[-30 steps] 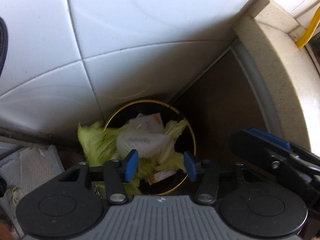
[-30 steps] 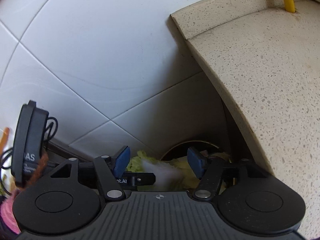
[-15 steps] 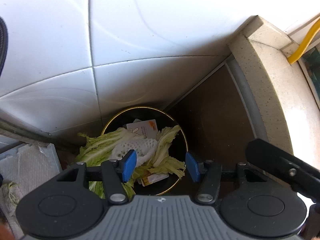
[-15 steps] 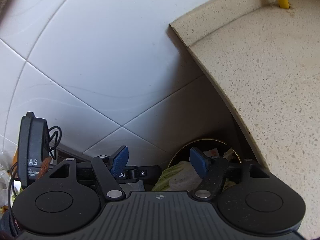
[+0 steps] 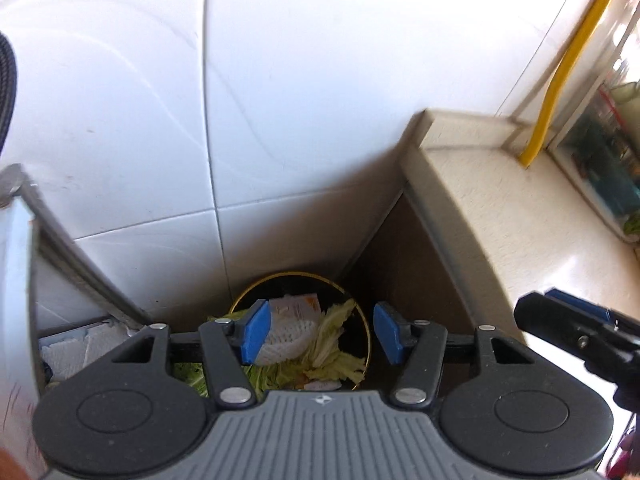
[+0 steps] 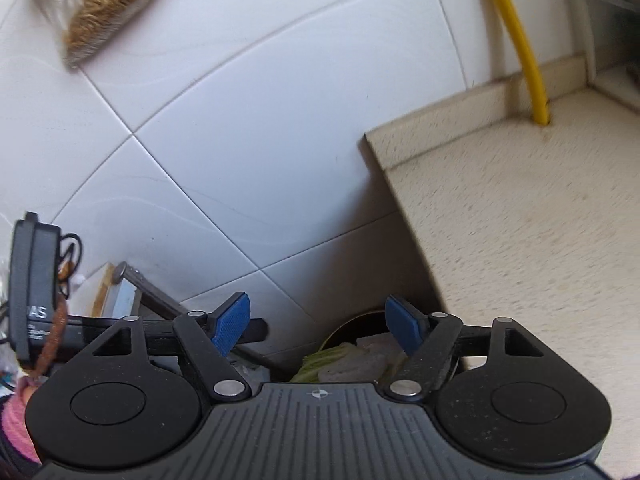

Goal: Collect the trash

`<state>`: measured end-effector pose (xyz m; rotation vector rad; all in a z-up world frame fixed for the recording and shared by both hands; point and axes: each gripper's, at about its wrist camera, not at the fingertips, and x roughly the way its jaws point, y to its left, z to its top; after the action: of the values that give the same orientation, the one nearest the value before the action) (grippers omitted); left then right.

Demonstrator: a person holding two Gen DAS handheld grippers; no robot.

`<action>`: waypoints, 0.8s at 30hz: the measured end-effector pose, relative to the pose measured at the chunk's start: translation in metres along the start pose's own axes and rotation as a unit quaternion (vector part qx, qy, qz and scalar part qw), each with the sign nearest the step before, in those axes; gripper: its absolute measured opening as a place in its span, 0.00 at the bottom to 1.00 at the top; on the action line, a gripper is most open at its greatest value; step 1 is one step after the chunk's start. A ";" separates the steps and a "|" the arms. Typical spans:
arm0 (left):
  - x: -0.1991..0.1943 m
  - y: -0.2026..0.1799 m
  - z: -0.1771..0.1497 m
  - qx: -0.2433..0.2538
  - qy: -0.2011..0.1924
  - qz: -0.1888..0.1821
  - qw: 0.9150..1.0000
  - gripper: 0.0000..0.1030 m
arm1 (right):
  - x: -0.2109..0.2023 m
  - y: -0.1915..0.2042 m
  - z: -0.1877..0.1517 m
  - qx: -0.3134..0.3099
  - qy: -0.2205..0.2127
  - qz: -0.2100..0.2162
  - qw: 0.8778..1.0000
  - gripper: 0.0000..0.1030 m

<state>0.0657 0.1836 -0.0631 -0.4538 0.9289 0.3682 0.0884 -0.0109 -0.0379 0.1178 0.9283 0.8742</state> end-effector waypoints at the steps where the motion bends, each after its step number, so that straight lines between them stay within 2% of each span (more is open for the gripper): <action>1: -0.006 -0.003 -0.003 -0.003 -0.009 0.005 1.000 0.56 | -0.005 0.000 -0.001 -0.007 -0.004 -0.007 1.000 0.79; 4: -0.026 -0.010 -0.016 -0.012 -0.032 0.010 0.999 0.61 | -0.021 -0.004 -0.006 -0.013 -0.013 -0.014 1.000 0.83; 7: -0.042 -0.016 -0.029 -0.018 -0.050 0.011 0.999 0.70 | -0.037 -0.009 -0.011 -0.016 -0.015 -0.011 1.000 0.83; 10: -0.059 -0.030 -0.043 0.001 -0.084 0.054 0.995 0.75 | -0.052 -0.011 -0.016 -0.029 -0.023 -0.012 0.999 0.84; 13: -0.075 -0.048 -0.051 0.045 -0.111 0.094 0.988 0.76 | -0.067 -0.009 -0.022 -0.038 -0.030 -0.012 0.999 0.84; 16: -0.096 -0.064 -0.055 0.094 -0.155 0.129 0.975 0.81 | -0.084 -0.005 -0.027 -0.042 -0.044 -0.015 0.998 0.85; 17: -0.104 -0.067 -0.056 0.107 -0.171 0.131 0.971 0.86 | -0.090 -0.004 -0.029 -0.040 -0.050 -0.016 0.998 0.85; 18: -0.110 -0.068 -0.058 0.113 -0.182 0.125 0.969 0.89 | -0.095 -0.003 -0.030 -0.039 -0.056 -0.017 0.998 0.85; 20: -0.122 -0.063 -0.061 0.108 -0.194 0.085 0.971 0.95 | -0.107 0.001 -0.034 -0.038 -0.069 -0.024 0.997 0.86; 24: -0.133 -0.051 -0.069 0.082 -0.182 0.042 0.979 0.95 | -0.127 0.013 -0.045 -0.036 -0.094 -0.051 0.994 0.88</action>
<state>-0.0291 0.0894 0.0222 -0.1855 0.6158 0.4310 0.0097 -0.1036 0.0228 0.0888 0.7209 0.7867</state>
